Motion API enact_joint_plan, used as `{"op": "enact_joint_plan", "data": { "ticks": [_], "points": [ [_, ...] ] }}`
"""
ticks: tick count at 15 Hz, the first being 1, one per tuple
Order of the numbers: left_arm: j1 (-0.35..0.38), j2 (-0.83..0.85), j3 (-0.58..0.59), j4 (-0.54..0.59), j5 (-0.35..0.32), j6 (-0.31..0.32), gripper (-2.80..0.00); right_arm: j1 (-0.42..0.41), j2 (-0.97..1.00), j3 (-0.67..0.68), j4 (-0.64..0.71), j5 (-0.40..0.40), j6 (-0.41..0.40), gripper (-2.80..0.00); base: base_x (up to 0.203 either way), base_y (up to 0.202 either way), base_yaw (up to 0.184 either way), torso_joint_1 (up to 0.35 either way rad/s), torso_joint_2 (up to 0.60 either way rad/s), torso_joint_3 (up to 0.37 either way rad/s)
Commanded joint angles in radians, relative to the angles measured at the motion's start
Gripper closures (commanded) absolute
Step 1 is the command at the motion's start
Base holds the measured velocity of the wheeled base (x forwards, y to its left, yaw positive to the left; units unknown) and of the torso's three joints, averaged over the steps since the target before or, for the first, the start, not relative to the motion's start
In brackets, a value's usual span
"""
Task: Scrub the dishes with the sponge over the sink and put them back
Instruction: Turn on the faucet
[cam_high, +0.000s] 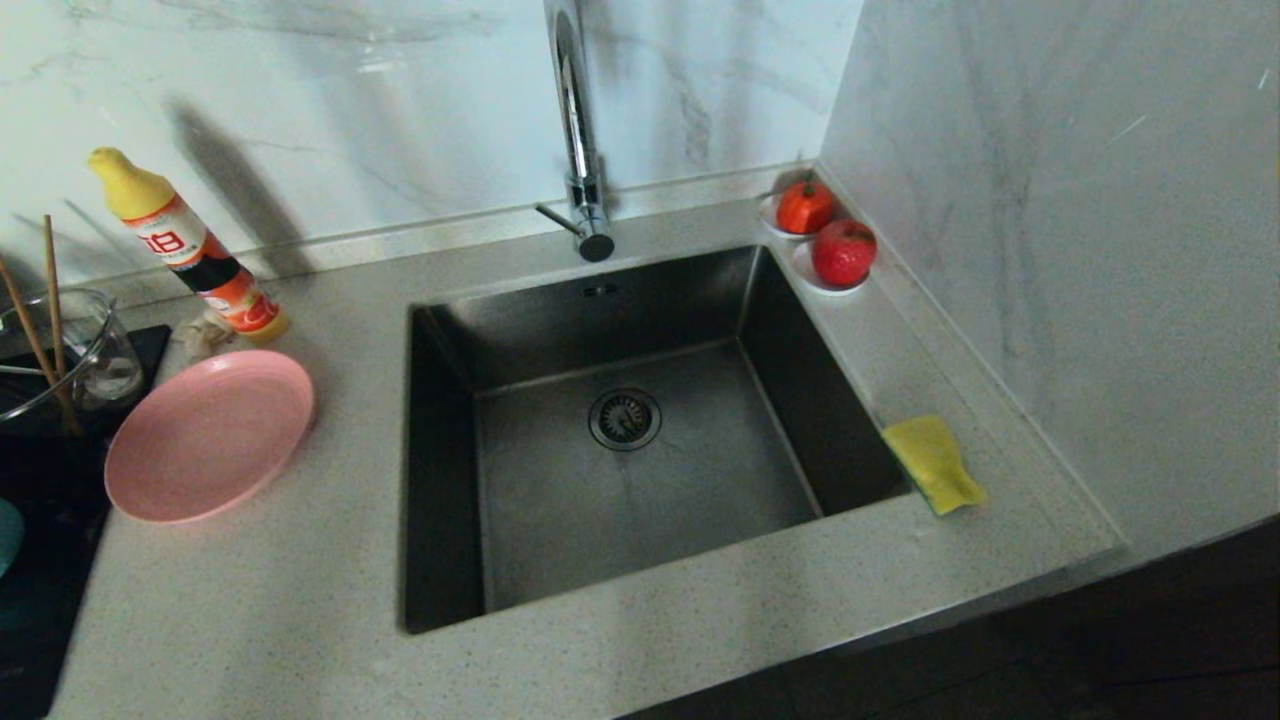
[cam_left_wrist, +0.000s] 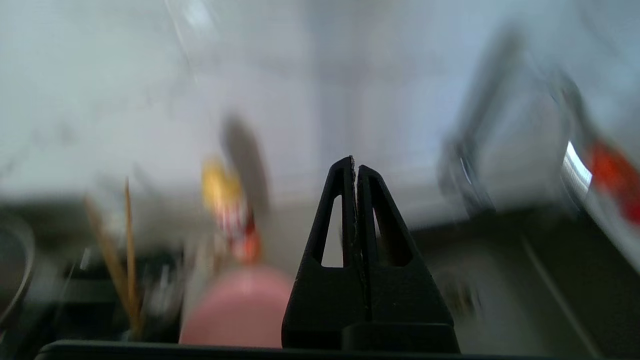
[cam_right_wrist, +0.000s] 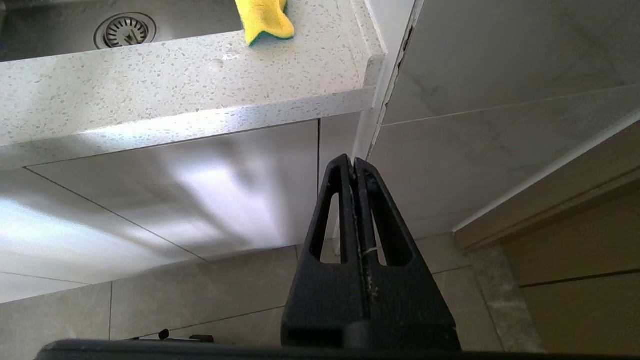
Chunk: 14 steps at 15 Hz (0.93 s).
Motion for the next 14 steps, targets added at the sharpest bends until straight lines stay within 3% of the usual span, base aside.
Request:
{"op": "enact_joint_plan", "data": {
  "ticks": [1,6,9,10,12,14],
  "points": [
    [-0.007,-0.318,0.206,0.09,-0.019,0.032,0.0,0.0,-0.001,0.0,0.0,0.0,0.0,0.0,0.0,0.0,0.0,0.0,0.0,0.0],
    [-0.009,-0.767,0.82,0.136,-0.047,0.08,0.0,0.0,-0.001,0.0,0.0,0.0,0.0,0.0,0.0,0.0,0.0,0.0,0.0,0.0],
    [-0.009,-0.982,1.107,0.142,-0.056,0.085,0.0,0.0,-0.001,0.0,0.0,0.0,0.0,0.0,0.0,0.0,0.0,0.0,0.0,0.0],
    [-0.009,-1.015,1.2,0.131,-0.049,0.075,0.0,0.0,-0.001,0.0,0.0,0.0,0.0,0.0,0.0,0.0,0.0,0.0,0.0,0.0],
    [-0.009,-1.028,1.356,0.031,-0.016,-0.003,0.0,0.0,-0.001,0.0,0.0,0.0,0.0,0.0,0.0,0.0,0.0,0.0,0.0,0.0],
    [-0.009,-1.035,1.409,-0.07,0.005,-0.047,0.0,0.0,-0.001,0.0,0.0,0.0,0.0,0.0,0.0,0.0,0.0,0.0,0.0,0.0]
  ]
}}
